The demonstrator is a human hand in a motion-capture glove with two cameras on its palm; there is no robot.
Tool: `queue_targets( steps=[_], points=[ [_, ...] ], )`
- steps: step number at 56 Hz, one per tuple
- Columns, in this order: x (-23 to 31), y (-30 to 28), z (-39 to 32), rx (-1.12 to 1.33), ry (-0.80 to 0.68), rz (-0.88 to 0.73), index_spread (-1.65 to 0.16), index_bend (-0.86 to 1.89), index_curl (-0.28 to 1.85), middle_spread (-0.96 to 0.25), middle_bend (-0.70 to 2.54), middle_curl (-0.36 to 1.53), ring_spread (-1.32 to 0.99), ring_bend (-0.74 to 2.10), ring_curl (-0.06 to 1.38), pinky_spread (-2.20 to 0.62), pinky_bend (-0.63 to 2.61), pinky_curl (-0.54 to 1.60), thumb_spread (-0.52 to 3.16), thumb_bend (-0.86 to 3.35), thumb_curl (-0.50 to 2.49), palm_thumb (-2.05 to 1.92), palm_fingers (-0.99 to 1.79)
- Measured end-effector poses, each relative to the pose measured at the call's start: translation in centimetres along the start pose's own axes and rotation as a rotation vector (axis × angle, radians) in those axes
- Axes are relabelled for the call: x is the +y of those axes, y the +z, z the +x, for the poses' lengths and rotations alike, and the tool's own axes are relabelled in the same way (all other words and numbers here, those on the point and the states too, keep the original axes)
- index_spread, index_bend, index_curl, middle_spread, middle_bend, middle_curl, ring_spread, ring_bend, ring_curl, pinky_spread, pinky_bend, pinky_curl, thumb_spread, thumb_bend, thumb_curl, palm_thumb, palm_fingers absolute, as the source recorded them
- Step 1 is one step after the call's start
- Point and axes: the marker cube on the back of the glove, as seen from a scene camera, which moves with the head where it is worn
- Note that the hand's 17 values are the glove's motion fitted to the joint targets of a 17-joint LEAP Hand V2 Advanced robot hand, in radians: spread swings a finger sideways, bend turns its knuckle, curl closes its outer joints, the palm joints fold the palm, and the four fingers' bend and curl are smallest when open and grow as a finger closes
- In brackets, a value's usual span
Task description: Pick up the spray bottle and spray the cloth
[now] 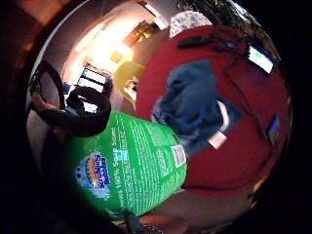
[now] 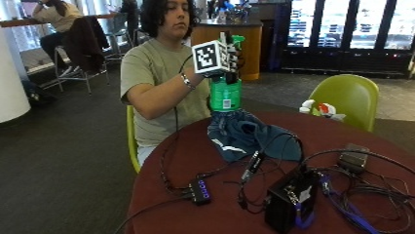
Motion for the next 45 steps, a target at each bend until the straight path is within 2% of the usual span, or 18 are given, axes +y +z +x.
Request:
queue_targets(
  steps=[10, 14, 18, 21, 27, 34, 41, 45],
  points=[
    [-3.1, 7.0, 0.8, 0.004, -0.069, -0.029, -0.23, 0.29, 0.57, -0.18, 0.57, 0.52, -0.13, 0.53, 0.48, -0.16, 0.31, 0.41, 0.31, -0.03, 0.8, 1.01, 1.31],
    [-3.8, 9.7, 0.6, -0.074, -0.075, -0.105, -0.23, 0.29, 0.57, -0.18, 0.57, 0.52, -0.13, 0.52, 0.48, -0.16, 0.31, 0.41, 0.31, -0.03, 0.8, 1.01, 1.31],
    [-6.3, 12.4, 2.7, 0.007, -0.069, -0.014, -0.23, 0.29, 0.57, -0.18, 0.57, 0.52, -0.13, 0.52, 0.48, -0.16, 0.32, 0.41, 0.31, -0.03, 0.8, 1.01, 1.31],
    [-7.2, 13.8, 4.1, 0.024, -0.064, -0.01, -0.23, 0.29, 0.57, -0.18, 0.58, 0.52, -0.13, 0.52, 0.48, -0.16, 0.32, 0.41, 0.31, -0.03, 0.8, 1.01, 1.31],
    [-7.8, 15.5, 5.6, -0.037, -0.041, -0.109, -0.23, 0.29, 0.58, -0.18, 0.58, 0.52, -0.13, 0.52, 0.48, -0.16, 0.32, 0.41, 0.31, -0.03, 0.8, 1.01, 1.31],
    [-11.1, 16.5, 7.9, -0.036, -0.052, 0.038, -0.23, 0.3, 0.58, -0.17, 0.57, 0.52, -0.13, 0.52, 0.48, -0.16, 0.32, 0.42, 0.3, -0.03, 0.8, 1.01, 1.31],
    [-12.8, 17.3, 9.1, 0.003, -0.07, 0.018, -0.22, 0.3, 0.57, -0.17, 0.57, 0.52, -0.13, 0.52, 0.48, -0.16, 0.33, 0.42, 0.3, -0.03, 0.8, 1.01, 1.31],
    [-12.9, 17.1, 9.1, -0.025, -0.074, -0.067, -0.22, 0.3, 0.57, -0.17, 0.57, 0.52, -0.13, 0.52, 0.48, -0.17, 0.33, 0.41, 0.3, -0.03, 0.8, 1.01, 1.32]
  ],
)
